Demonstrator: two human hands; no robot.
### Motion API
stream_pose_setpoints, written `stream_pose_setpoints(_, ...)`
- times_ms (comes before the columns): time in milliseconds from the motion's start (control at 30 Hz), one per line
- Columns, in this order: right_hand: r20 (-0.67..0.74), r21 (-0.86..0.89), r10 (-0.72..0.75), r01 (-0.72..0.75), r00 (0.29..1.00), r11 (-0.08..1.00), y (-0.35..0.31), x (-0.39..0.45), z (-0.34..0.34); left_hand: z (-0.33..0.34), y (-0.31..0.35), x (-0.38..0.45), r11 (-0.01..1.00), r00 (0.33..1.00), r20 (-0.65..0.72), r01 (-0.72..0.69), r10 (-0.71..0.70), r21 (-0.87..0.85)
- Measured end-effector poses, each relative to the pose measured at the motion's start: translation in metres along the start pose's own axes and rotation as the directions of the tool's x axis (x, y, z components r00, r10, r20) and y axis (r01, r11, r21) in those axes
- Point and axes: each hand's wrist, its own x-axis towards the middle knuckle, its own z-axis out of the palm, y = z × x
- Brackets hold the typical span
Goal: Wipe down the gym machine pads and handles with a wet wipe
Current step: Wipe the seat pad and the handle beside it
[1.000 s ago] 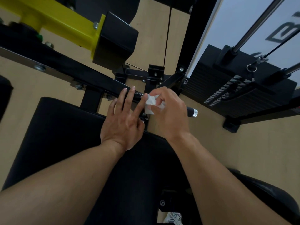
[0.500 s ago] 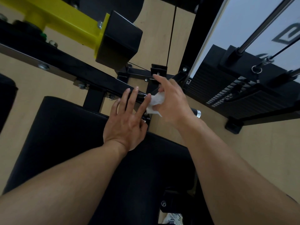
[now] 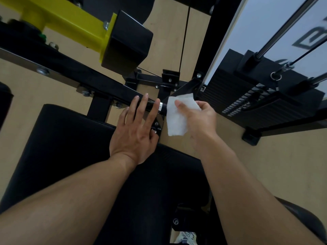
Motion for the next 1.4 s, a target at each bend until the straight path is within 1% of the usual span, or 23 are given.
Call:
stream_pose_setpoints(67,-0.031,-0.035,0.004,-0.005,1.000,0.999,0.002,0.002,0.004,0.000,-0.001,0.000,0.999,0.999,-0.006,-0.037,0.038,0.013)
stream_pose_setpoints(133,-0.019,-0.011,0.038,-0.038,0.999,0.999,0.000,0.004,0.008,-0.001,-0.001,0.000,0.996,0.996,-0.011,-0.086,0.087,0.034)
stream_pose_setpoints(233,0.061,0.089,0.158,-0.163,0.985,0.983,-0.007,0.003,0.010,-0.001,-0.001,-0.001,0.992,0.994,-0.009,-0.109,0.110,0.058)
stream_pose_setpoints(300,0.151,0.131,0.206,-0.226,0.967,0.965,-0.011,0.001,0.007,-0.001,-0.002,-0.001,0.992,0.995,0.008,-0.104,0.103,0.068)
stream_pose_setpoints(367,0.162,0.043,0.168,-0.178,0.972,0.983,-0.010,0.001,0.004,0.000,-0.001,0.000,0.993,0.995,0.024,-0.095,0.093,0.069)
stream_pose_setpoints(433,0.048,-0.090,0.056,-0.051,0.997,0.995,-0.006,0.001,0.002,0.000,-0.001,0.001,0.996,0.997,0.035,-0.069,0.067,0.057)
stream_pose_setpoints(533,-0.073,-0.265,-0.148,0.123,0.986,0.956,0.002,0.006,0.002,0.000,0.000,0.002,0.998,0.998,0.048,-0.047,0.045,0.051)
stream_pose_setpoints(567,-0.099,-0.358,-0.225,0.177,0.969,0.917,0.005,0.007,0.003,0.001,0.000,0.002,0.998,0.998,0.053,-0.045,0.043,0.049)
stream_pose_setpoints(600,-0.120,-0.483,-0.340,0.244,0.933,0.841,0.007,0.008,0.003,0.001,0.000,0.002,0.998,0.998,0.055,-0.044,0.041,0.046)
stream_pose_setpoints(633,-0.113,-0.598,-0.477,0.324,0.872,0.733,0.009,0.008,0.004,0.001,0.000,0.002,0.998,0.998,0.056,-0.043,0.041,0.044)
stream_pose_setpoints(700,-0.005,-0.693,-0.694,0.497,0.720,0.522,0.010,0.001,0.006,0.001,0.000,0.002,0.998,0.997,0.061,-0.042,0.040,0.036)
stream_pose_setpoints(733,0.094,-0.686,-0.724,0.571,0.684,0.450,0.011,-0.003,0.008,0.001,0.000,0.002,0.999,0.997,0.063,-0.041,0.039,0.029)
stream_pose_setpoints(767,0.210,-0.667,-0.697,0.621,0.686,0.410,0.014,-0.005,0.010,0.001,0.000,0.002,0.999,0.997,0.067,-0.041,0.040,0.022)
stream_pose_setpoints(833,0.430,-0.658,-0.523,0.652,0.736,0.376,0.023,-0.006,0.012,0.002,0.000,0.001,0.999,0.997,0.067,-0.046,0.045,0.020)
stream_pose_setpoints(867,0.511,-0.671,-0.438,0.661,0.740,0.334,0.028,-0.003,0.013,0.003,0.000,0.000,0.999,0.997,0.059,-0.049,0.048,0.018)
stream_pose_setpoints(933,0.581,-0.688,-0.404,0.692,0.706,0.220,0.039,0.006,0.013,0.004,0.000,0.000,0.999,0.998,0.031,-0.050,0.050,-0.006)
stream_pose_setpoints(1000,0.577,-0.689,-0.473,0.708,0.666,0.158,0.042,0.012,0.015,0.004,0.000,0.000,0.998,0.999,0.013,-0.051,0.051,-0.027)
stream_pose_setpoints(1033,0.569,-0.683,-0.499,0.714,0.653,0.155,0.043,0.013,0.015,0.004,0.000,0.000,0.998,0.999,0.009,-0.051,0.051,-0.031)
stream_pose_setpoints(1100,0.515,-0.677,-0.541,0.703,0.665,0.220,0.047,0.016,0.009,0.003,-0.001,0.000,0.998,0.999,0.015,-0.046,0.047,-0.032)
stream_pose_setpoints(1200,0.319,-0.695,-0.629,0.626,0.709,0.354,0.061,0.025,-0.017,0.003,-0.001,0.000,0.999,0.999,0.036,-0.034,0.036,-0.031)
stream_pose_setpoints(1300,0.206,-0.728,-0.649,0.557,0.733,0.399,0.066,0.024,-0.013,0.002,-0.001,0.000,0.999,0.998,0.046,-0.037,0.039,-0.024)
stream_pose_setpoints(1333,0.206,-0.721,-0.651,0.563,0.730,0.403,0.064,0.021,0.001,0.003,-0.001,0.000,0.999,0.998,0.047,-0.037,0.038,-0.019)
stream_pose_setpoints(1400,0.269,-0.670,-0.677,0.638,0.685,0.379,0.059,0.012,0.030,0.004,-0.001,-0.001,0.999,0.998,0.043,-0.044,0.044,-0.004)
